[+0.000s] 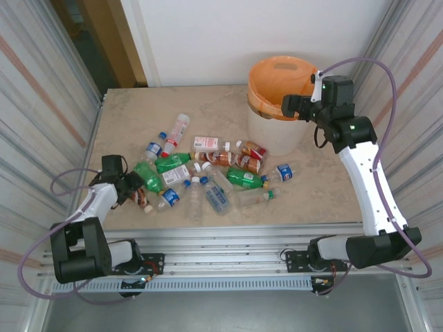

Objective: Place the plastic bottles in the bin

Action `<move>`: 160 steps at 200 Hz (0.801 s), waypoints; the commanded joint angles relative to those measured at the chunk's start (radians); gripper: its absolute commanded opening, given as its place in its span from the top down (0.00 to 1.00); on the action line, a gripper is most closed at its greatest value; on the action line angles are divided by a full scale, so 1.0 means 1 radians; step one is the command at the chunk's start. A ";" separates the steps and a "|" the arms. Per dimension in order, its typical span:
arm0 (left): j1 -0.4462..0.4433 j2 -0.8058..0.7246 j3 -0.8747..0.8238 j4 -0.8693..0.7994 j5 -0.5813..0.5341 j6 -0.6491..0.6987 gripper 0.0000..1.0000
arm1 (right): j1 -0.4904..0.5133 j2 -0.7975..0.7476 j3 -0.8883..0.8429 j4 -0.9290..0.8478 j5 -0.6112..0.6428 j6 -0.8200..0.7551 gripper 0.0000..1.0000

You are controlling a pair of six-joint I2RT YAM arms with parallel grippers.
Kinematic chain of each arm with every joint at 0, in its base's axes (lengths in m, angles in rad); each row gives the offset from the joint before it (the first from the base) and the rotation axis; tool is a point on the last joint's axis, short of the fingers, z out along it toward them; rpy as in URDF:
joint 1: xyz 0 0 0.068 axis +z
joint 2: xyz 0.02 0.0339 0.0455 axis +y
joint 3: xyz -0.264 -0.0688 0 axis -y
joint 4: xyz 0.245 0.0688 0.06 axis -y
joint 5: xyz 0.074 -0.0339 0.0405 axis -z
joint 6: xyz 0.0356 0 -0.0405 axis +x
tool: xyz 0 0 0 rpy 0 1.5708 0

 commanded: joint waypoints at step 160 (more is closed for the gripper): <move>0.030 -0.210 -0.008 -0.086 0.027 -0.034 0.68 | 0.202 -0.066 -0.089 0.019 0.008 0.009 0.01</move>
